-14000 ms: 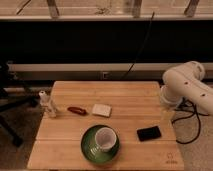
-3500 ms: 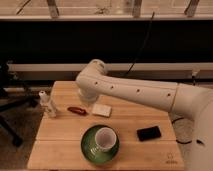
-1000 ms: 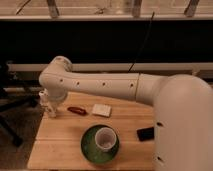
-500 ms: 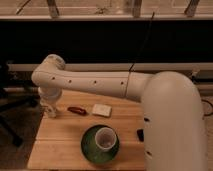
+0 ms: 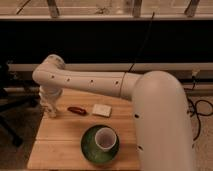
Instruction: Knock the bottle over
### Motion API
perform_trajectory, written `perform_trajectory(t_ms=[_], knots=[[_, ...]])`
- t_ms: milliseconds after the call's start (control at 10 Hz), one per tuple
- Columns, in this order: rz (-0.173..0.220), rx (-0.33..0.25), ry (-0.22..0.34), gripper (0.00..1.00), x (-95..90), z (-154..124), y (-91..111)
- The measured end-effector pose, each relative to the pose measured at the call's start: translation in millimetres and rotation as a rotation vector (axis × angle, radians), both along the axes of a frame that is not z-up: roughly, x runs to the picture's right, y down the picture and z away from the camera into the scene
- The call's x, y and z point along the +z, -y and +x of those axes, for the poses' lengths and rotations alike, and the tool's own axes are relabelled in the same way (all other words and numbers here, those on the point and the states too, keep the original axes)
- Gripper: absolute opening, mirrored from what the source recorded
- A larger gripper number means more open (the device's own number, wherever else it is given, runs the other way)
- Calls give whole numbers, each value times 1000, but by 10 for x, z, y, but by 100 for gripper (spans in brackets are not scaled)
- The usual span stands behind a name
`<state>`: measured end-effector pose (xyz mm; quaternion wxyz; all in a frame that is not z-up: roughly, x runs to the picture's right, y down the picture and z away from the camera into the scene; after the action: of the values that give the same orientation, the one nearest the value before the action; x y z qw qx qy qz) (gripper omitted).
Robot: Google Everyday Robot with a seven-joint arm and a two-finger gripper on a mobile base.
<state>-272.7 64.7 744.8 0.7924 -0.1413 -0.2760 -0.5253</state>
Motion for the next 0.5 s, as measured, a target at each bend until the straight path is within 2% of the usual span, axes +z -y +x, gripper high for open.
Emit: perform_trajectory(t_ms=[500], knots=[[1, -5, 0, 0, 144, -132, 79]])
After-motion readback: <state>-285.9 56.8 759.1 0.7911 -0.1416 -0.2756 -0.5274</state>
